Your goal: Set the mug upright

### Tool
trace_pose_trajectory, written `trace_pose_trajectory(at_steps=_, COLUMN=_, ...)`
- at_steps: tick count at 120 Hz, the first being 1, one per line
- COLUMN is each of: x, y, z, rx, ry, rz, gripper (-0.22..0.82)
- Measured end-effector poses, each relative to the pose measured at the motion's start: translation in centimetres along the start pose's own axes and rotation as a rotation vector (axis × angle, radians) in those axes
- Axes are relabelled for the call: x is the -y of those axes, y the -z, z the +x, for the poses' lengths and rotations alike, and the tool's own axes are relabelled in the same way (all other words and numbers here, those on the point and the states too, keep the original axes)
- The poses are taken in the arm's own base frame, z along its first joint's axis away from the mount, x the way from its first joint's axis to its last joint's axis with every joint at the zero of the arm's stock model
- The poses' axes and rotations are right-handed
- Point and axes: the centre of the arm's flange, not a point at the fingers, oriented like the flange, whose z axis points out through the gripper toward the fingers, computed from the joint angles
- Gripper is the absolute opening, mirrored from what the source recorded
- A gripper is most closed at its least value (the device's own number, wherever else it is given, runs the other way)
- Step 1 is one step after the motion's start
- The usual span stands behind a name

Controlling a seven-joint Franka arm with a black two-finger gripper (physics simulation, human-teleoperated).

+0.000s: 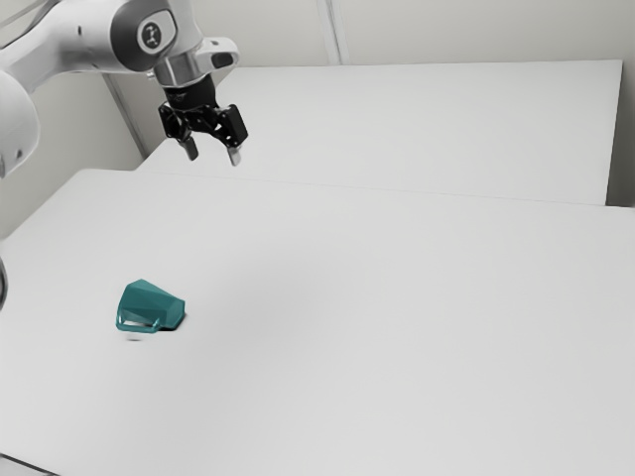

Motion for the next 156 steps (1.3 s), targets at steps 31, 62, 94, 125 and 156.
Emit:
trace_pose_trajectory(at_steps=31, x=2.8, y=-0.4, z=0.1, rx=-0.004, ry=0.045, rz=-0.029, gripper=0.60)
trace_pose_trajectory(at_steps=62, x=11.8, y=-3.5, z=-0.5, rx=0.026, ry=0.220, rz=-0.195, gripper=0.60)
trace_pose_trajectory(at_steps=94, x=20.4, y=-9.6, z=-2.2, rx=0.067, ry=0.338, rz=-0.413, gripper=0.60)
trace_pose_trajectory(at_steps=125, x=27.7, y=-14.9, z=-4.1, rx=0.078, ry=0.377, rz=-0.544, gripper=0.60)
trace_pose_trajectory(at_steps=156, x=32.0, y=-20.1, z=-5.8, rx=0.072, ry=0.363, rz=-0.636, gripper=0.60)
